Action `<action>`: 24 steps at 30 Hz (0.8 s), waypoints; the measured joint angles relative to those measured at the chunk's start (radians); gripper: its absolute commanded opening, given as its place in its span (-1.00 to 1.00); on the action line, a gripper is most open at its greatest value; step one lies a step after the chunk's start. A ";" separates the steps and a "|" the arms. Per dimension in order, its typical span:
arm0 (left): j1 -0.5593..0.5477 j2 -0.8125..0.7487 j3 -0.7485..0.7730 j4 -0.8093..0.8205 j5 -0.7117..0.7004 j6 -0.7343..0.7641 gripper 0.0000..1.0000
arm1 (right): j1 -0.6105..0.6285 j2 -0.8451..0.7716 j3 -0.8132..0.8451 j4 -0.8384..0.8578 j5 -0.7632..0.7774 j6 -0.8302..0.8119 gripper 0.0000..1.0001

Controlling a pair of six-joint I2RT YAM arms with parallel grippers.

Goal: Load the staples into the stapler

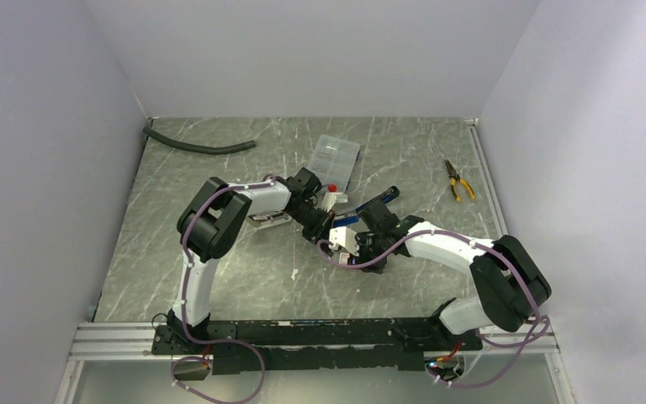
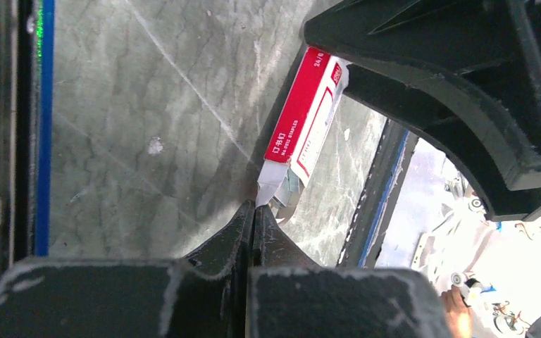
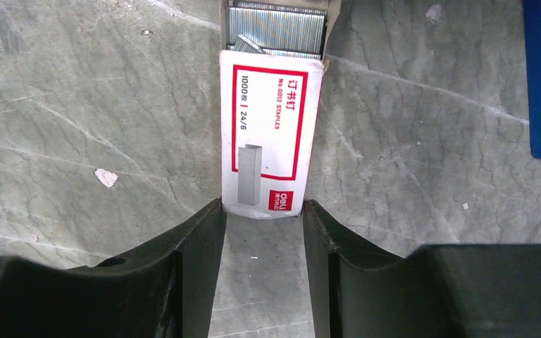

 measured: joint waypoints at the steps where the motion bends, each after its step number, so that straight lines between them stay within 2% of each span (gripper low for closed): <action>1: 0.001 0.000 0.000 -0.002 -0.003 0.004 -0.95 | 0.000 0.000 0.000 0.000 0.000 0.000 -0.03; 4: 0.003 0.000 0.000 -0.005 -0.014 0.011 -0.95 | 0.000 0.000 0.000 0.000 0.000 0.000 0.12; 7: 0.003 0.000 0.000 -0.005 -0.014 0.014 -0.95 | -0.002 -0.004 0.001 -0.002 0.002 0.001 0.42; 10: 0.003 0.000 0.000 -0.005 -0.014 0.014 -0.95 | -0.005 -0.011 0.000 -0.010 0.002 0.006 0.58; 15: 0.003 0.000 0.000 -0.008 -0.014 0.014 -0.95 | -0.005 -0.012 0.000 -0.008 -0.018 0.021 0.63; 24: 0.003 0.011 0.001 -0.020 -0.013 0.014 -0.95 | -0.003 0.046 0.048 0.017 -0.045 0.084 0.58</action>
